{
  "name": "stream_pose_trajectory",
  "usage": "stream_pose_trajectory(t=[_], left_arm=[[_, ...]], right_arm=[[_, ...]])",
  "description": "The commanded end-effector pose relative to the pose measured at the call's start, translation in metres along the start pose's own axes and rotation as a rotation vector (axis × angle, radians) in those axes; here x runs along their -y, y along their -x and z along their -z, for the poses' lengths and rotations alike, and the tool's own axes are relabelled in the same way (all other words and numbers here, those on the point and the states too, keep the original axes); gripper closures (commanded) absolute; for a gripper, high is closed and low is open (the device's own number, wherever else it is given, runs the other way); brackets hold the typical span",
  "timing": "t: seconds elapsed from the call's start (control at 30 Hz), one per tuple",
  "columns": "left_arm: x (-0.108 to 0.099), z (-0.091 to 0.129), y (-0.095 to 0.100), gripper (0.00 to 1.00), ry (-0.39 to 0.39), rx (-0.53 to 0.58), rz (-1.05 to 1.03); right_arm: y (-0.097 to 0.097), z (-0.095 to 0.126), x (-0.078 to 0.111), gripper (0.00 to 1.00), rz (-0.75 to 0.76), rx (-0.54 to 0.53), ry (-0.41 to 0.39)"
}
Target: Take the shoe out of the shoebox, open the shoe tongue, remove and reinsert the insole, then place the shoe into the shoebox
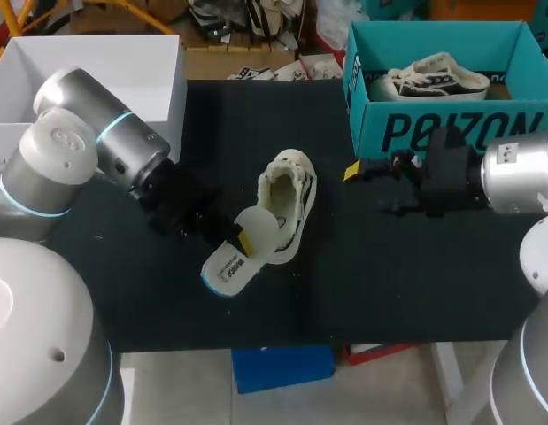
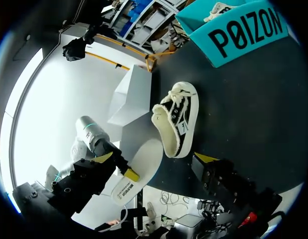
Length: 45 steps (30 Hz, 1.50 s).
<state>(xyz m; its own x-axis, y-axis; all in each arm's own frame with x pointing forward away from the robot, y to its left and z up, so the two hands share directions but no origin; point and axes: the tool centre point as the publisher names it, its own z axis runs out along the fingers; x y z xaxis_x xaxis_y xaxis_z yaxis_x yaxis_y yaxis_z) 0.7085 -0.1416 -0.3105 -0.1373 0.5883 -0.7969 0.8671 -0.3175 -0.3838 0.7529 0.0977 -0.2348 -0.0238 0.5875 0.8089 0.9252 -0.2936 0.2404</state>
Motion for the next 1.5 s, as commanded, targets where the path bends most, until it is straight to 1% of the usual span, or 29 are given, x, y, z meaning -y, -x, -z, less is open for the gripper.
stream_pose_trajectory(t=[0.03,0.3,0.53,0.7,0.93,1.17,1.5], left_arm=[[-0.010,0.001,0.001,1.00,-0.005,-0.049,0.004],[-0.032,-0.004,0.000,1.00,-0.010,-0.092,0.004],[-0.049,-0.011,-0.005,1.00,-0.018,-0.143,0.014],[-0.061,-0.013,-0.008,1.00,-0.009,-0.167,0.009],[-0.076,-0.015,-0.005,1.00,0.012,-0.163,-0.016],[-0.093,-0.011,-0.006,1.00,0.043,-0.172,-0.024],[-0.113,-0.013,-0.005,1.00,0.050,-0.159,-0.027]], right_arm=[[-0.001,0.000,0.000,0.00,-0.001,0.002,0.000],[-0.001,0.000,0.000,0.00,-0.001,0.002,0.000],[-0.001,0.000,0.000,0.00,-0.001,0.002,0.000],[-0.001,0.000,0.000,0.00,-0.001,0.002,0.000],[-0.001,0.000,0.000,0.00,-0.001,0.002,0.000],[-0.001,0.000,0.000,0.00,-0.001,0.002,0.000],[-0.001,0.000,0.000,0.00,-0.001,0.002,0.000]])
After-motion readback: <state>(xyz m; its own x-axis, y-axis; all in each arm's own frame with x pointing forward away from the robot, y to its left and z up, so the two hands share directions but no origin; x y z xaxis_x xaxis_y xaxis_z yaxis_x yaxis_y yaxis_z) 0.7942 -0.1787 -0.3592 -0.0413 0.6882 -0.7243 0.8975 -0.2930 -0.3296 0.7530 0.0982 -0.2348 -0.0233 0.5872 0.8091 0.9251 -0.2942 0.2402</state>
